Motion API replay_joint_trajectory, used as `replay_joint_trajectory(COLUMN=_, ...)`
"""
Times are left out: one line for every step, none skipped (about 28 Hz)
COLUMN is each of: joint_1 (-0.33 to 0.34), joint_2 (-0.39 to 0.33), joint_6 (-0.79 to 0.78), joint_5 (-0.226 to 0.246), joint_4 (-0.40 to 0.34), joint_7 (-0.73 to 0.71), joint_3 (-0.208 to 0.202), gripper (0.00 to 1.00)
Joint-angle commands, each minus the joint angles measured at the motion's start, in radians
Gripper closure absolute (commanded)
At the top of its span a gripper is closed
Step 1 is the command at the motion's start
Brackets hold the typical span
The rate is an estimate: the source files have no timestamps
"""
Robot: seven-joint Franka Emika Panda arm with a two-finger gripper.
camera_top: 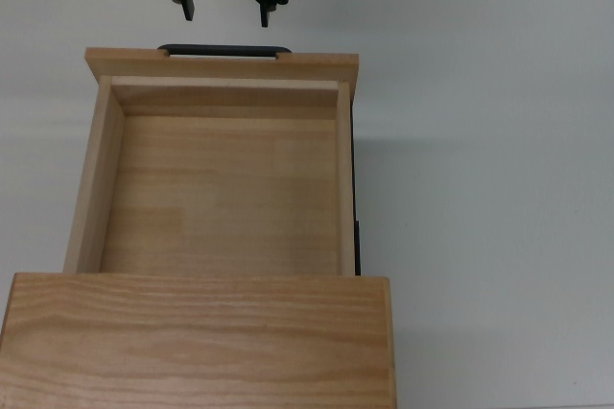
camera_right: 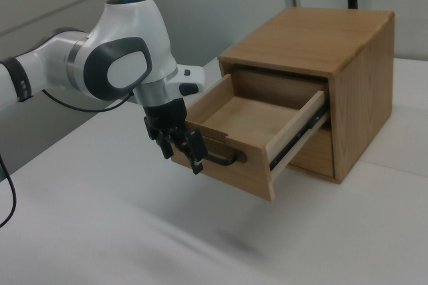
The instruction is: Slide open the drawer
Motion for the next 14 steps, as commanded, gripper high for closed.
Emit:
replay_joint_trajectory(joint_1=0.001, joint_2=0.012, joint_6=0.002, joint_5=0.016, joint_4=0.019, joint_7=0.002, joint_3=0.000, gripper=0.00)
replay_joint_trajectory(joint_1=0.001, joint_2=0.012, joint_6=0.002, joint_5=0.016, joint_4=0.019, joint_7=0.003, joint_3=0.000, gripper=0.00)
replay_joint_trajectory(joint_1=0.001, joint_2=0.012, joint_6=0.002, joint_5=0.016, joint_4=0.019, joint_7=0.003, joint_3=0.000, gripper=0.00)
replay_joint_trajectory(joint_1=0.001, joint_2=0.012, joint_6=0.002, joint_5=0.017, joint_4=0.019, joint_7=0.003, joint_3=0.002, gripper=0.00)
replay_joint_trajectory(joint_1=0.001, joint_2=0.012, joint_6=0.002, joint_5=0.016, joint_4=0.019, joint_7=0.002, joint_3=0.000, gripper=0.00)
replay_joint_trajectory(joint_1=0.001, joint_2=0.012, joint_6=0.002, joint_5=0.016, joint_4=0.019, joint_7=0.000, joint_3=0.000, gripper=0.00)
replay_joint_trajectory(joint_1=0.001, joint_2=0.012, joint_6=0.002, joint_5=0.016, joint_4=0.019, joint_7=0.000, joint_3=0.000, gripper=0.00)
replay_joint_trajectory(joint_1=0.001, joint_2=0.012, joint_6=0.002, joint_5=0.016, joint_4=0.019, joint_7=0.000, joint_3=0.000, gripper=0.00)
replay_joint_trajectory(joint_1=0.001, joint_2=0.012, joint_6=0.002, joint_5=0.016, joint_4=0.019, joint_7=-0.002, joint_3=0.000, gripper=0.00)
replay_joint_trajectory(joint_1=0.000, joint_2=0.012, joint_6=0.002, joint_5=0.016, joint_4=0.019, joint_7=-0.002, joint_3=0.002, gripper=0.00)
replay_joint_trajectory(joint_1=0.001, joint_2=0.012, joint_6=0.002, joint_5=0.016, joint_4=0.019, joint_7=-0.003, joint_3=0.000, gripper=0.00)
replay_joint_trajectory(joint_1=0.000, joint_2=0.012, joint_6=0.002, joint_5=0.017, joint_4=0.019, joint_7=-0.003, joint_3=0.000, gripper=0.00)
replay_joint_trajectory(joint_1=0.000, joint_2=0.012, joint_6=0.002, joint_5=0.016, joint_4=0.019, joint_7=-0.005, joint_3=0.000, gripper=0.00)
replay_joint_trajectory(joint_1=0.000, joint_2=0.012, joint_6=0.002, joint_5=0.016, joint_4=0.019, joint_7=-0.005, joint_3=0.000, gripper=0.00)
